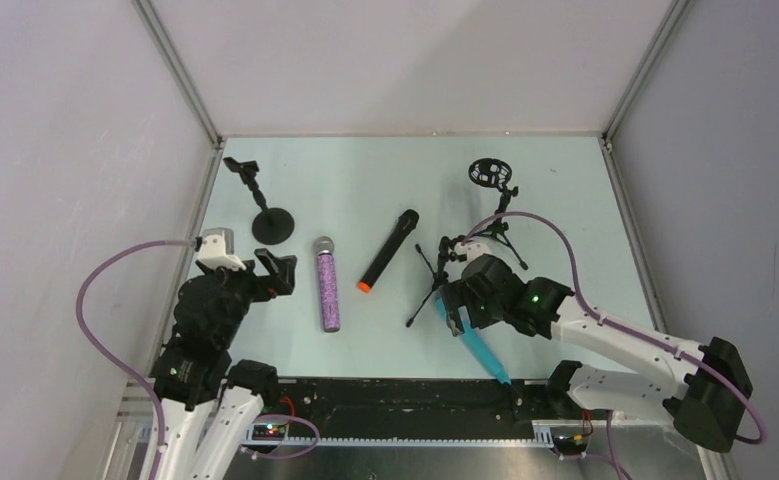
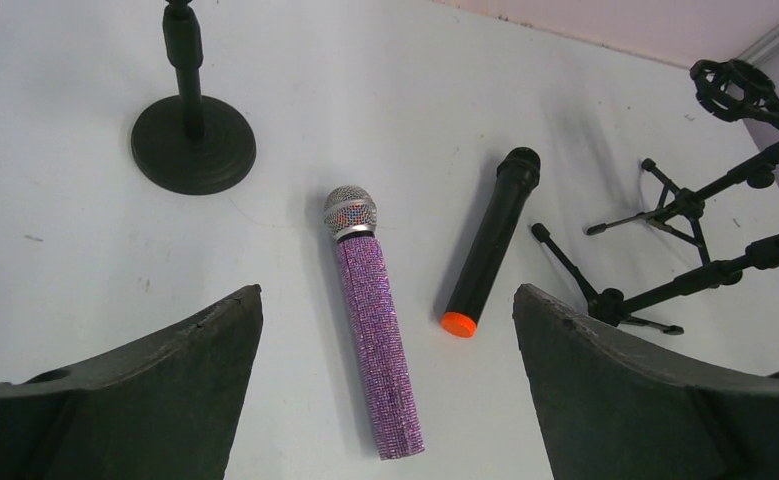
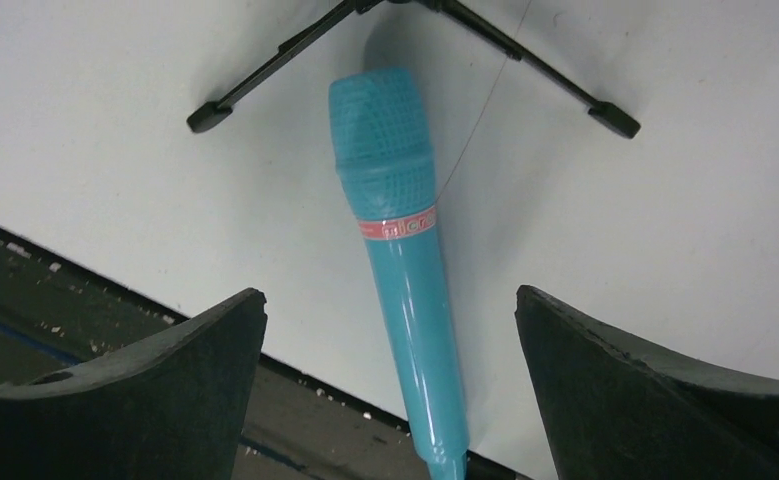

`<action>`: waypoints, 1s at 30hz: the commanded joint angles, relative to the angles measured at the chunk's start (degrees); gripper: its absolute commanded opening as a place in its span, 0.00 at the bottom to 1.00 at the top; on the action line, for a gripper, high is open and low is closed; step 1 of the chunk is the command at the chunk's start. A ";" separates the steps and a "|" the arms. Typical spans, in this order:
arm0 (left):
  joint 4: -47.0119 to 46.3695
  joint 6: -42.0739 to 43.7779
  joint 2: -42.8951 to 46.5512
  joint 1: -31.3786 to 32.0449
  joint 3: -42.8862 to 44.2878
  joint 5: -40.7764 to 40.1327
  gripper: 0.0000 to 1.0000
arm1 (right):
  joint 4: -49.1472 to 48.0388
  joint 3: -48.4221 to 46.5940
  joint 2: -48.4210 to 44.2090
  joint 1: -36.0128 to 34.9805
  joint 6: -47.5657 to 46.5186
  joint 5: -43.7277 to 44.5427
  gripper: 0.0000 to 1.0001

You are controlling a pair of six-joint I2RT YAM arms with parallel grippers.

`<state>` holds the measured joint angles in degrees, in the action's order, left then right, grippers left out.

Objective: Attach the microphones to the stand

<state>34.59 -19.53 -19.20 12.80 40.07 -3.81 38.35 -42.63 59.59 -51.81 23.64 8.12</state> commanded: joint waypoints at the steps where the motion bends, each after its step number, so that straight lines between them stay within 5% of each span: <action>1: -2.42 0.63 1.29 0.22 -0.22 -0.17 0.98 | 0.26 0.36 3.80 -1.96 1.08 3.12 0.98; 17: -2.44 0.85 1.93 0.21 -0.37 -0.39 0.98 | -0.83 0.36 10.07 -5.91 3.52 8.59 0.85; 30: -2.60 0.89 1.10 0.24 -0.46 0.42 0.98 | -5.53 4.19 -13.48 -9.22 2.22 17.16 0.90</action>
<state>34.33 -19.46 -17.61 12.80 40.05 -3.88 35.75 -40.32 53.43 -60.05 26.94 22.61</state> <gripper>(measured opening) 0.985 0.888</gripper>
